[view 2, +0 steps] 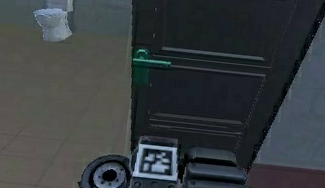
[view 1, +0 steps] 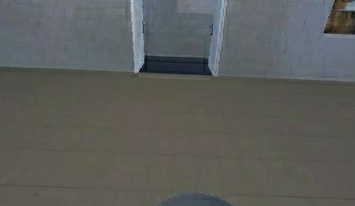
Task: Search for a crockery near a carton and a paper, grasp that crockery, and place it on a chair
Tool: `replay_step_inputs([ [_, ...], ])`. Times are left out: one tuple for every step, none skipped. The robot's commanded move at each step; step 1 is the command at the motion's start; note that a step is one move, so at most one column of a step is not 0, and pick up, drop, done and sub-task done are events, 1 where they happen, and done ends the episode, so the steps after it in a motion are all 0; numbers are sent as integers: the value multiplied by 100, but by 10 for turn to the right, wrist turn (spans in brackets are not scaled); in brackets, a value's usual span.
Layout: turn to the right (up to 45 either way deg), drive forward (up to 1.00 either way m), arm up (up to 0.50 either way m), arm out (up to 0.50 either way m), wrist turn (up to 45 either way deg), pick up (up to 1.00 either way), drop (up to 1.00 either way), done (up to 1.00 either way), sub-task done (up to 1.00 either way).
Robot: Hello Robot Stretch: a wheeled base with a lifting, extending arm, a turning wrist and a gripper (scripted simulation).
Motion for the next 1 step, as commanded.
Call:
replay_step_inputs([
  [30,0,0,0,0,0,0,0,0],
])
